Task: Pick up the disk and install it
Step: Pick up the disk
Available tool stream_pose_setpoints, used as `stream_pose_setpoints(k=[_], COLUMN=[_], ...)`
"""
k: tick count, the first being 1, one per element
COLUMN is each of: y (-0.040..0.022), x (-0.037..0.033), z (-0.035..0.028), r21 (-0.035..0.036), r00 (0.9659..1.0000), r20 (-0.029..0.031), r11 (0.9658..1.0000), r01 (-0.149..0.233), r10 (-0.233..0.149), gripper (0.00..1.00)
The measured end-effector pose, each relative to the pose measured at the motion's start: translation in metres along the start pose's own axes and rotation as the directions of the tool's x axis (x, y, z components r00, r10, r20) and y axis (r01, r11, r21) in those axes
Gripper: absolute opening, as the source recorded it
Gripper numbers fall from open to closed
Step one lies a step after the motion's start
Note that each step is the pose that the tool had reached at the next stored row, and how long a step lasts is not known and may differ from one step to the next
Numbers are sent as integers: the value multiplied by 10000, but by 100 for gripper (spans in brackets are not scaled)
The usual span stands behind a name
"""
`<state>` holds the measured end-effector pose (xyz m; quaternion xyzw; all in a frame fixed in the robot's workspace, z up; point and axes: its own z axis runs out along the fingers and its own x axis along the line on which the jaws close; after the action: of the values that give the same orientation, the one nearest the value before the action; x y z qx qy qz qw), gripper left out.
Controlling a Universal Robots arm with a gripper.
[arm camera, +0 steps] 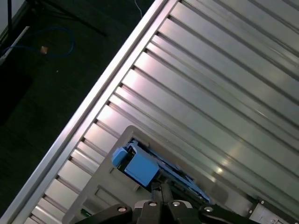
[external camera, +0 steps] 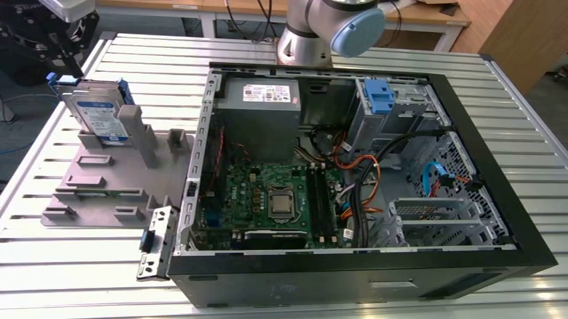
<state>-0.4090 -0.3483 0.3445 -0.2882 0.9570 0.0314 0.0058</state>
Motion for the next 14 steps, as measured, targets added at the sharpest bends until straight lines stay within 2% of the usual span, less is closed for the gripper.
stream_pose_setpoints(k=[3, 7, 10, 14], y=[0, 0, 0, 0], x=[0, 0, 0, 0], z=[0, 0, 1, 1], r21=[-16, -42, -62, -92], r00=[9986, 9920, 9837, 9678], r20=[-30, -70, -97, -134], r11=[9986, 9920, 9837, 9679], r01=[532, 1264, 1795, 2512], r10=[-532, -1264, -1796, -2513], gripper=[11, 11, 11, 11])
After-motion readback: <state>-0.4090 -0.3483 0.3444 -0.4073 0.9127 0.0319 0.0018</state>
